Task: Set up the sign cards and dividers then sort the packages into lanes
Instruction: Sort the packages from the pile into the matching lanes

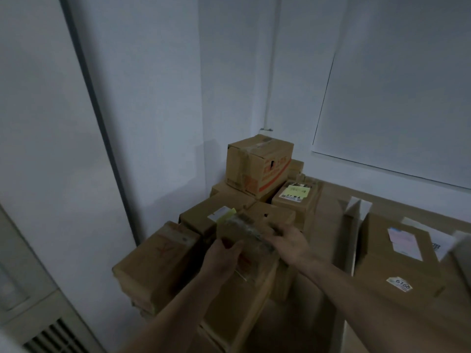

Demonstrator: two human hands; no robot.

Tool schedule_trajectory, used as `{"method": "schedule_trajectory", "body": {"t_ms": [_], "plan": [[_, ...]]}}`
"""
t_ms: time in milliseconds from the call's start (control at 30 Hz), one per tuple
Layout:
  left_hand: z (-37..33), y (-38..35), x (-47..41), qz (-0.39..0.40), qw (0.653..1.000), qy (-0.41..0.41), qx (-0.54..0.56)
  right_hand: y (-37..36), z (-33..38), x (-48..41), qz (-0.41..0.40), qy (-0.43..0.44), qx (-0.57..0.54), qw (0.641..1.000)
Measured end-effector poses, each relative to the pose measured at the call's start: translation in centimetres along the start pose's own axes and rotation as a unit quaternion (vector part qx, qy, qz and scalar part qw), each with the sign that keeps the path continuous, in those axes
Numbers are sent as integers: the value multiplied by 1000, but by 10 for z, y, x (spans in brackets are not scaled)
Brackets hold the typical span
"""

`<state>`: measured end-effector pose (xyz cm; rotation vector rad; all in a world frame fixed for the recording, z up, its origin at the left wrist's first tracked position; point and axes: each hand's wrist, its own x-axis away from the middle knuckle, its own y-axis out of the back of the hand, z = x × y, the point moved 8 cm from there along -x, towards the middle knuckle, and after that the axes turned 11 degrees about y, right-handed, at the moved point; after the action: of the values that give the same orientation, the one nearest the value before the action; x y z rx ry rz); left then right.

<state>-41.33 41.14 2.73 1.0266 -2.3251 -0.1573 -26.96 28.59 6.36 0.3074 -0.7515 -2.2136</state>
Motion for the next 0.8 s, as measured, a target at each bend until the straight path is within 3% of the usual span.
{"method": "schedule_trajectory", "body": {"t_ms": [333,600,800], "plan": [[9,3,7,18,989,53,136,-19,6,-9,15,-7,-51,999],[-15,34,13,-15,973,-79,215,-7,23,5,-127,8,-173,977],[-18,38,11,10,961,-97,260,-10,28,12,-148,5,-260,954]]}}
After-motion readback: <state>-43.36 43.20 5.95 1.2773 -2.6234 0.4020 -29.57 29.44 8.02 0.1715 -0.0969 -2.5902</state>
